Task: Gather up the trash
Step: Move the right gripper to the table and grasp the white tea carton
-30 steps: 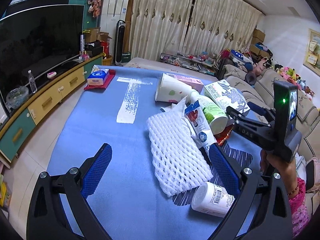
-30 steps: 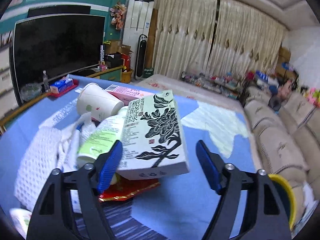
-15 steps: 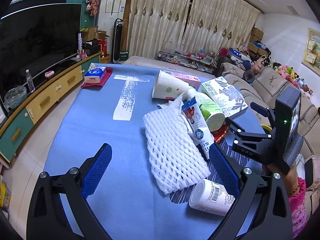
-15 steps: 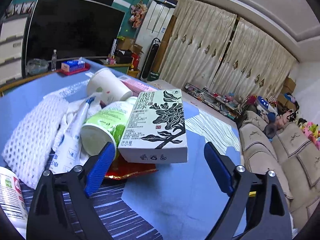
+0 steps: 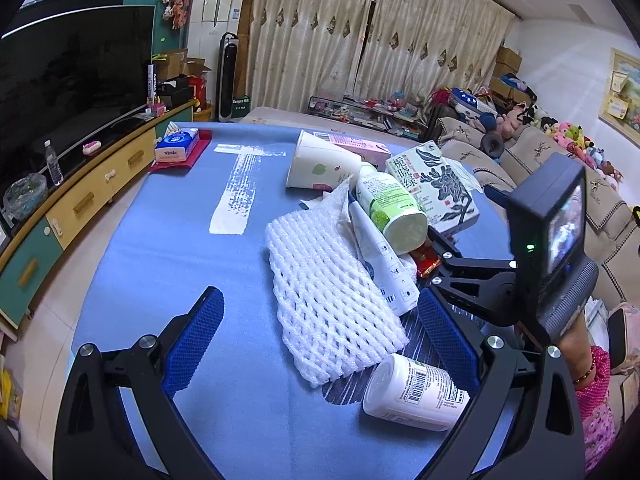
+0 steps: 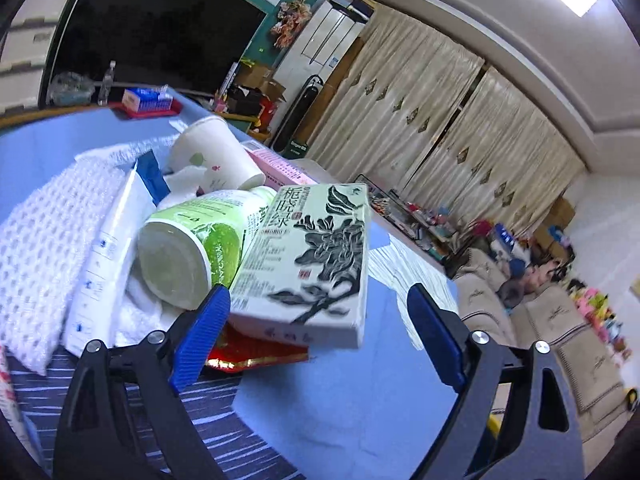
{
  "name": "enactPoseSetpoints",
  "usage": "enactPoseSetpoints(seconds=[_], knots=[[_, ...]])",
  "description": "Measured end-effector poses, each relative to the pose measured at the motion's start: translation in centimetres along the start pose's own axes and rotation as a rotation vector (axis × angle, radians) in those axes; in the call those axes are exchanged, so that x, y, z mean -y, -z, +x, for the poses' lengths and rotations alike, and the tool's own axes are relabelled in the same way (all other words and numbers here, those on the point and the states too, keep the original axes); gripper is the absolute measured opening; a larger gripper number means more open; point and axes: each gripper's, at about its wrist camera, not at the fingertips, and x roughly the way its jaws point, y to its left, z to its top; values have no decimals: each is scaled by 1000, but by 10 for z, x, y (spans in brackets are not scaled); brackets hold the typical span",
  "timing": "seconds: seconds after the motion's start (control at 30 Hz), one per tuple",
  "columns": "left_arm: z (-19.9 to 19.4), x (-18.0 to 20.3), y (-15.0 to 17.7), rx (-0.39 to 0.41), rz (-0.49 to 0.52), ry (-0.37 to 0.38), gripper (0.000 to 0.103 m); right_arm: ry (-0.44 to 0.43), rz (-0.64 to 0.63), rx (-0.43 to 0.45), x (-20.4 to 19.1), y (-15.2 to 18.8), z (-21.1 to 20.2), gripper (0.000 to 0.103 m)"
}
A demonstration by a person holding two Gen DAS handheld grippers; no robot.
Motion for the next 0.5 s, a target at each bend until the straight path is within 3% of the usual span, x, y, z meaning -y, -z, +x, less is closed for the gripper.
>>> enactPoseSetpoints(seconds=[0.07,0.1,0.13,0.3,0.43,0.47,0.5], knots=[[1,1,1,-3,0,2,96,-1,-37,-2,-5,-2,4,76],[1,2,1,-5,2,1,96,2,-41,-8,-6,-3,6,60],[1,4,1,-6,7,0,96,13,-33,-13,-4,-3,6,56],[2,5,1,-4,13,-1,96,-86,164,-19,29,-1,3,30],[5,5,2,-13,13,-2,96,-218,350,-64,63,4,12,24],[6,6,1,-14,15,-2,96,-255,394,-68,69,4,14,26],[6,7,1,-13,17,-1,96,-310,461,-67,78,4,18,39]])
